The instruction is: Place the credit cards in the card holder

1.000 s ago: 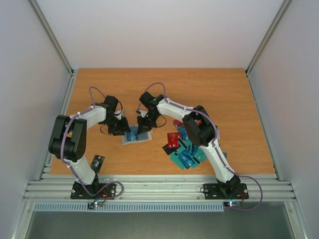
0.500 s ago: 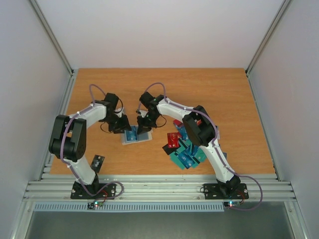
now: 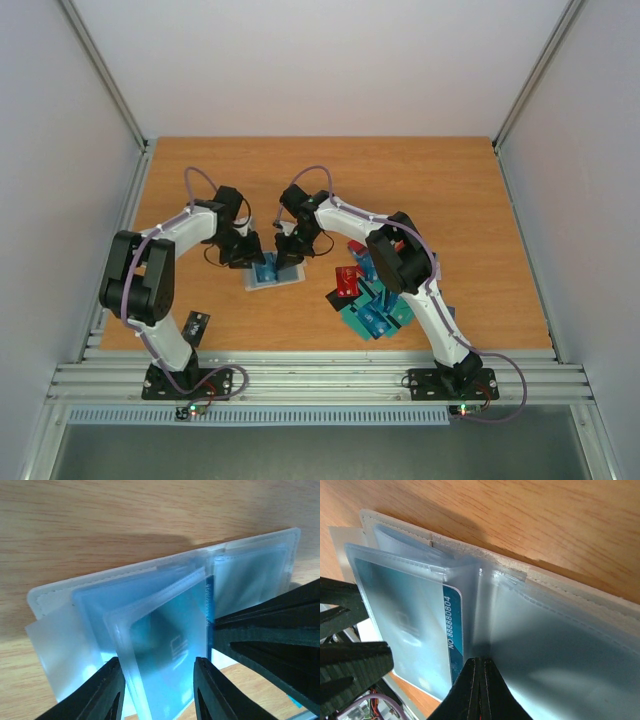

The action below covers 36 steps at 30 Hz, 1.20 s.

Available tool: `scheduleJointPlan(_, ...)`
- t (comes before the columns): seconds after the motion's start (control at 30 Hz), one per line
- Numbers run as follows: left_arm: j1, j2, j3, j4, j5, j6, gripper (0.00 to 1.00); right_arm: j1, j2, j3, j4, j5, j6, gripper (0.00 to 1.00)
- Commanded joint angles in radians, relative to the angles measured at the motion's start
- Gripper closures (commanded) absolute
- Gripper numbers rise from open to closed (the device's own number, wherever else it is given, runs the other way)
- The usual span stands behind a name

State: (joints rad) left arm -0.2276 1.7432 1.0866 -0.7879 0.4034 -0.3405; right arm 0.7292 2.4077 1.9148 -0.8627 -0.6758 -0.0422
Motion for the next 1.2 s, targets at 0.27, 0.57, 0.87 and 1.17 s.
scheduleJointPlan(0.27, -0.037, -0.02, 0.091, -0.011, 0.013, -0.025, 0.61, 0.002, 0.013, 0.004, -0.04, 0.028, 0.006, 0.99)
scheduleJointPlan(0.57, -0.064, 0.008, 0.128, -0.013, 0.018, -0.03, 0.64, 0.0, -0.015, 0.03, -0.073, 0.062, -0.003, 0.99)
scheduleJointPlan(0.87, -0.097, 0.036, 0.184, -0.029, 0.008, -0.041, 0.64, -0.025, -0.092, 0.027, -0.134, 0.132, -0.019, 0.99)
scheduleJointPlan(1.17, -0.142, 0.132, 0.248, 0.002, 0.051, -0.062, 0.64, -0.117, -0.314, -0.204, -0.052, 0.137, 0.036, 0.99)
